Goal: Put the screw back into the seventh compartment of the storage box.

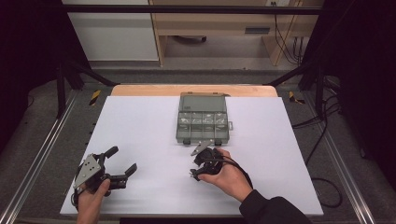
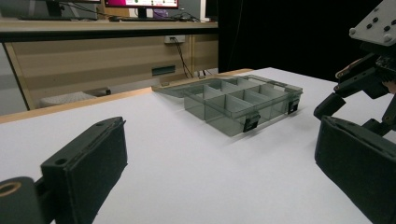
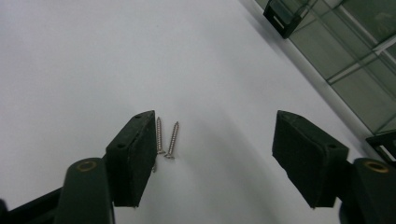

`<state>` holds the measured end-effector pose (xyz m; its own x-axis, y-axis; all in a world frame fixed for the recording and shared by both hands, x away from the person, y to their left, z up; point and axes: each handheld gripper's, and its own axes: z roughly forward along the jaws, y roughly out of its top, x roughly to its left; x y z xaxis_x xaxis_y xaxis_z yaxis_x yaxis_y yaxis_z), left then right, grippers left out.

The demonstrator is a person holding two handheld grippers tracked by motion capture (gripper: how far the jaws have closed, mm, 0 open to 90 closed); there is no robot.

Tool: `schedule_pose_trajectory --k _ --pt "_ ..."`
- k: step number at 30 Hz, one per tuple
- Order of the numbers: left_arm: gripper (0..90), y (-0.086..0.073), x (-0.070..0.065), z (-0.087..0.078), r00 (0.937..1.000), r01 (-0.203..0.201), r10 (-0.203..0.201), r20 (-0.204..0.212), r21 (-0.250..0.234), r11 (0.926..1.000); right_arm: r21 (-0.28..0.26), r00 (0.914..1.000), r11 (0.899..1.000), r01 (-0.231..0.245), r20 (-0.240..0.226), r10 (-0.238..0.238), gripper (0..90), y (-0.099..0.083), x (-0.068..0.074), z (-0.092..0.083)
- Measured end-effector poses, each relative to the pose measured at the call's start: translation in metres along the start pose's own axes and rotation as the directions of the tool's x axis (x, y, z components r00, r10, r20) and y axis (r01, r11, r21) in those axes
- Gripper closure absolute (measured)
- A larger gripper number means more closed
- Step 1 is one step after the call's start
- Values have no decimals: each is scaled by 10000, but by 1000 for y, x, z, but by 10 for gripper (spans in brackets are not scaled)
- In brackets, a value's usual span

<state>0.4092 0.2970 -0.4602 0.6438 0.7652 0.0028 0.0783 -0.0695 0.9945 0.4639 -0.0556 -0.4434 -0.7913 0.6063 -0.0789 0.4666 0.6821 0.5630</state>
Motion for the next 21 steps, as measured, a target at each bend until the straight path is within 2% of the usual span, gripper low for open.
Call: schedule_pose_trajectory --k 1,2,4,7,9,11,21 --pt "22 0 0 0 10000 0 0 0 5 10000 149 9998 9999 -88 -156 90 382 0 1 1" --pt "22 0 0 0 10000 -4 4 -2 17 10000 149 9998 9999 -88 -156 90 382 0 1 1" --pt "22 0 0 0 10000 -7 7 -1 26 10000 291 9993 9993 -234 -285 243 455 1 2 3" --pt "23 0 0 0 10000 -49 49 -9 71 10000 500 9986 9984 -271 -438 293 513 1 2 5" --pt "24 0 0 0 10000 -57 57 -10 84 9999 715 9970 9961 -513 -546 553 537 2 3 6" --pt "24 0 0 0 10000 -63 63 -6 95 9999 916 9975 9950 -387 -554 439 566 3 2 7" --pt "24 0 0 0 10000 -61 61 35 85 9999 1308 9956 9900 -523 -699 618 658 9 4 11"
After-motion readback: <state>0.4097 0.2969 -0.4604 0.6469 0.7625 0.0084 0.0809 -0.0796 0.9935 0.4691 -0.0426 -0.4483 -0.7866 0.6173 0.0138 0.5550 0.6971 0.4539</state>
